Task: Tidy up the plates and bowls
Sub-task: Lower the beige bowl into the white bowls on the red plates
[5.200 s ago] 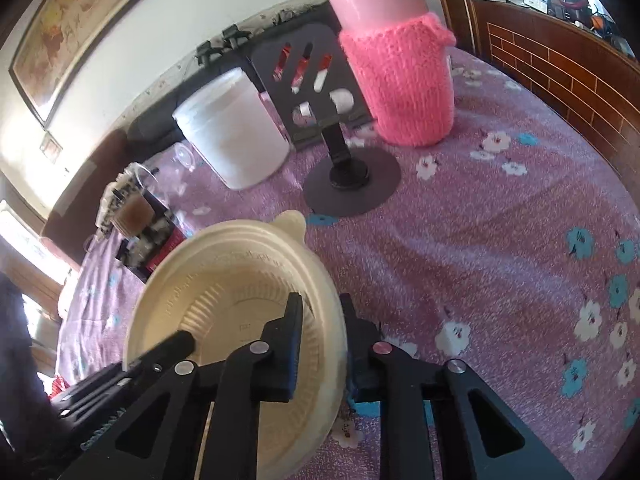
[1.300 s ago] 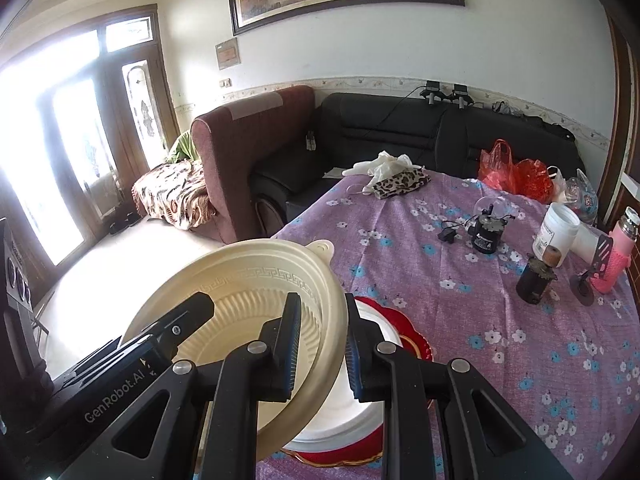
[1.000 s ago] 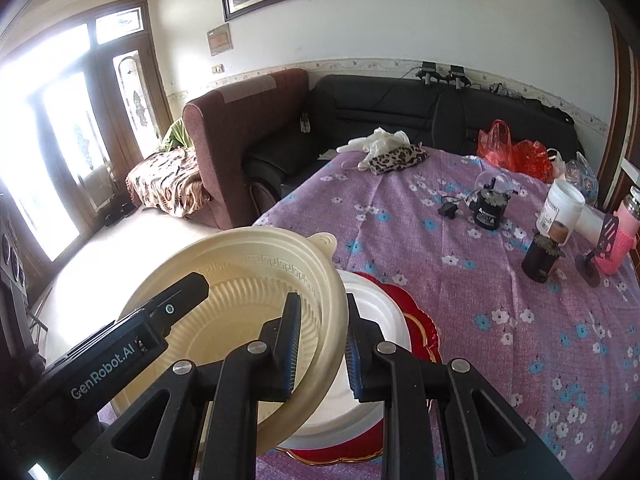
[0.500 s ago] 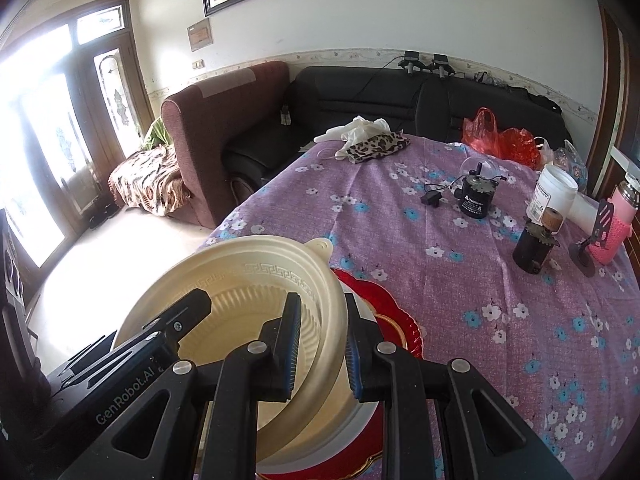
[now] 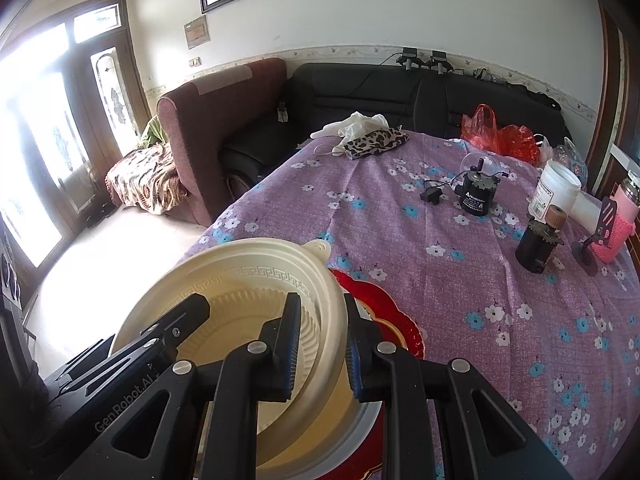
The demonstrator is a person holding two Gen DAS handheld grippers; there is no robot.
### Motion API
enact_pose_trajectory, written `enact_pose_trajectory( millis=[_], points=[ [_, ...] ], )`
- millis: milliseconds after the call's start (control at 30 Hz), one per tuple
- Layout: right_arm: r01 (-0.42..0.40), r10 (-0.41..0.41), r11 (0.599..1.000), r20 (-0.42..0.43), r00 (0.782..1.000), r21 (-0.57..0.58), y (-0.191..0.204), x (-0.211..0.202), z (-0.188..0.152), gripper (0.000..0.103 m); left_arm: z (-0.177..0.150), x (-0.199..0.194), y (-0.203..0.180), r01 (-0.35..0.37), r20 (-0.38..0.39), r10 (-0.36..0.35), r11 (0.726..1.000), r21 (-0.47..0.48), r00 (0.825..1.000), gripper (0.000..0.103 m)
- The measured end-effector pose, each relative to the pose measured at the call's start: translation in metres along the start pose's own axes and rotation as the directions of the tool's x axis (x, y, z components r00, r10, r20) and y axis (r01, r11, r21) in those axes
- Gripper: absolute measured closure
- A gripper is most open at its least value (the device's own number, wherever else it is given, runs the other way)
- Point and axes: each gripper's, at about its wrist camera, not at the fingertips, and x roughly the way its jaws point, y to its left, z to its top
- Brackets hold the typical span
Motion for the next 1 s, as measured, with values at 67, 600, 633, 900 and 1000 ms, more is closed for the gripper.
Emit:
enact_pose_trajectory(
  millis=[67, 600, 633, 900, 1000],
  points=[
    [0.001, -0.001, 1.000, 0.001, 1.000, 0.000, 0.000, 0.000, 0.000, 0.080, 0.000, 0.000, 0.000, 0.000, 0.000, 0.000, 1.000, 0.000, 1.000, 0.064],
    [-0.006, 0.006, 1.000, 0.032, 0.999, 0.015, 0.003, -0.009, 0.001, 0.065, 0.000, -0.005, 0.005, 0.019, 0.002, -0.019, 1.000, -0.020, 1.000, 0.063],
    [-0.006, 0.005, 1.000, 0.036, 0.999, 0.015, 0.003, -0.010, 0.002, 0.064, 0.000, -0.005, 0.006, 0.020, 0.003, -0.020, 1.000, -0.020, 1.000, 0.063],
    [-0.015, 0.013, 1.000, 0.064, 0.998, 0.020, 0.006, -0.022, 0.002, 0.063, 0.000, -0.007, 0.006, 0.026, 0.001, -0.026, 0.999, -0.020, 1.000, 0.063],
    [-0.018, 0.016, 0.999, 0.080, 0.997, 0.027, 0.006, -0.028, 0.002, 0.058, 0.001, -0.008, 0.006, 0.031, 0.000, -0.031, 0.999, -0.019, 1.000, 0.063]
  ],
)
